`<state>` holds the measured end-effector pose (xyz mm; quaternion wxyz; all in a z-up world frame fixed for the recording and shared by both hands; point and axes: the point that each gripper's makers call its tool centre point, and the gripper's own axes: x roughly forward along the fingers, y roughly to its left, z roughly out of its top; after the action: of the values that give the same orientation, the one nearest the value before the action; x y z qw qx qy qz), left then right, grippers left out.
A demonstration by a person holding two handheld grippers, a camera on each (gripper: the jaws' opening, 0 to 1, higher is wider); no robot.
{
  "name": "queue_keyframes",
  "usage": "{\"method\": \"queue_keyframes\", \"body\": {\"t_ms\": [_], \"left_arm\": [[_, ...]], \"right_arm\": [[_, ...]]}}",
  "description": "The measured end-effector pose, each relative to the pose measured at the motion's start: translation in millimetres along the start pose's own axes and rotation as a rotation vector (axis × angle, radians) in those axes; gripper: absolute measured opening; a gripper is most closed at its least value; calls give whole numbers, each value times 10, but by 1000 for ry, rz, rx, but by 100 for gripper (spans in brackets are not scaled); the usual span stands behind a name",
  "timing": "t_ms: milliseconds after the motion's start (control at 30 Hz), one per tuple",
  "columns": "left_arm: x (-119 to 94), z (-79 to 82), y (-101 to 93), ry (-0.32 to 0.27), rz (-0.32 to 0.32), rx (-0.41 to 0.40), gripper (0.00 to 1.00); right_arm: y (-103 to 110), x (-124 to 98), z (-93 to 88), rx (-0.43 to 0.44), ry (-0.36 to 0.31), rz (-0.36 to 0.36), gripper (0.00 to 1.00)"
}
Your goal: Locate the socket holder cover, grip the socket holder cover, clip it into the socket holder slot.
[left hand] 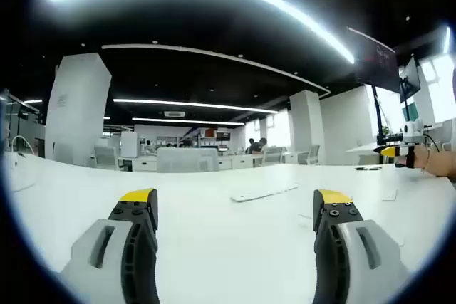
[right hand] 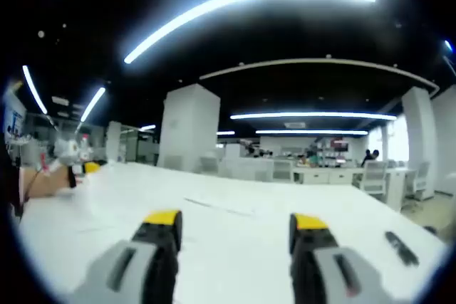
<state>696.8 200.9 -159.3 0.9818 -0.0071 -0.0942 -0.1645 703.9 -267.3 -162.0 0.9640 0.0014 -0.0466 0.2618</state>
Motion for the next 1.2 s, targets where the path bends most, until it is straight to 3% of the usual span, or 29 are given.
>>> {"method": "queue_keyframes", "body": {"t_ms": [133,333,633,767,1200], "left_arm": [[-21,-74,185,21,50,22,88],[-9,-188,172,72,38,57,86],[3,-121,109,58,26,43,87],[8,-82,84,46,13,10,86],[-7,-31,96,47,37,-3,85]], "right_arm": [[40,-44,146,65,-47,18,62],[252,-83,288,62,-88,53,62],[140,-23,81,46,-21,25,62],[18,-16,38,26,-5,-1,62],[-71,21,-82,-1,30,-25,61]]}}
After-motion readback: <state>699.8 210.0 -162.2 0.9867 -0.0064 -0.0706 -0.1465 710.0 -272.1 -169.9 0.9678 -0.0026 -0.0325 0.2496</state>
